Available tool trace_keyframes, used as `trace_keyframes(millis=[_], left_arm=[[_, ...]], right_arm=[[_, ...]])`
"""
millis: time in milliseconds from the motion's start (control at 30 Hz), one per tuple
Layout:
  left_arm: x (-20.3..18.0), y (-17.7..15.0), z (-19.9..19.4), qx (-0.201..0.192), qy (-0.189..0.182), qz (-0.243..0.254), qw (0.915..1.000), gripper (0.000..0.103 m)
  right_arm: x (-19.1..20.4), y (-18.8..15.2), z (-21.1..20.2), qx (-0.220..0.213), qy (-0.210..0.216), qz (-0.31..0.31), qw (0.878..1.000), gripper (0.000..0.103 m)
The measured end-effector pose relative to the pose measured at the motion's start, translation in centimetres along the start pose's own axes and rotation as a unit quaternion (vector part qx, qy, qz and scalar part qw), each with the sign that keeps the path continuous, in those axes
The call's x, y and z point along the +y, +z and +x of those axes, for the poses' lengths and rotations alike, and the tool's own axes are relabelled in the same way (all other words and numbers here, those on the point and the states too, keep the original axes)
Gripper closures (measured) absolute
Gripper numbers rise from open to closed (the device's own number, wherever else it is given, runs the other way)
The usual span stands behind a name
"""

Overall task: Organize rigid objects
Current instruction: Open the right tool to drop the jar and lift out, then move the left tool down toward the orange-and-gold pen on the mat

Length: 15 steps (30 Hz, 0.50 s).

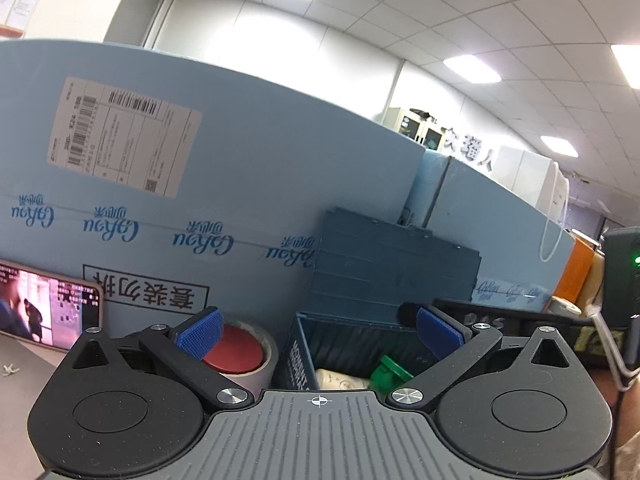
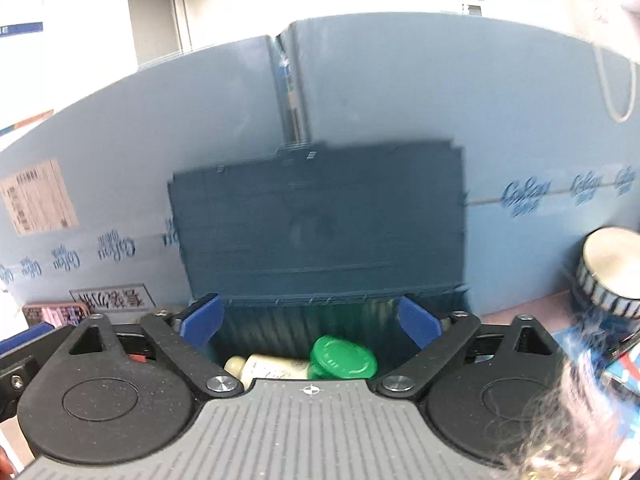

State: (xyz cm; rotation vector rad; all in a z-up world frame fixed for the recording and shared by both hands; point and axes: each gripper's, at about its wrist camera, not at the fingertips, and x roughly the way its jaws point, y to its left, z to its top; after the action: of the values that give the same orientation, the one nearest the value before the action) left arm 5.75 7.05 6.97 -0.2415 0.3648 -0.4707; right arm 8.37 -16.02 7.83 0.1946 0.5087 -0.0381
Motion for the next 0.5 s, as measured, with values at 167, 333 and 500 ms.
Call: trace_keyframes(millis=[167,333,500], left_arm=[[-0.6,0.0,-0.1,-0.002,-0.008,0.007,0.9999,0.000],[-1.0,-0.1,0.0,0.002,-0.013,0.011,0.9999,0.000],[-1.7,-0.3,-0.2,0.004,-0.030,0.013,0.9994,0.000]], right_arm=[[-1.1,0.3,-2.6,-0.028,-0.016,0.002,0.999,0.003],[-2.2,-0.3,-5.1,-0.053,-0.028,-0.003,0.998,0.000],[-3.5,-1.2,-7.2,-0.070,-0.031,0.009,0.997,0.000]])
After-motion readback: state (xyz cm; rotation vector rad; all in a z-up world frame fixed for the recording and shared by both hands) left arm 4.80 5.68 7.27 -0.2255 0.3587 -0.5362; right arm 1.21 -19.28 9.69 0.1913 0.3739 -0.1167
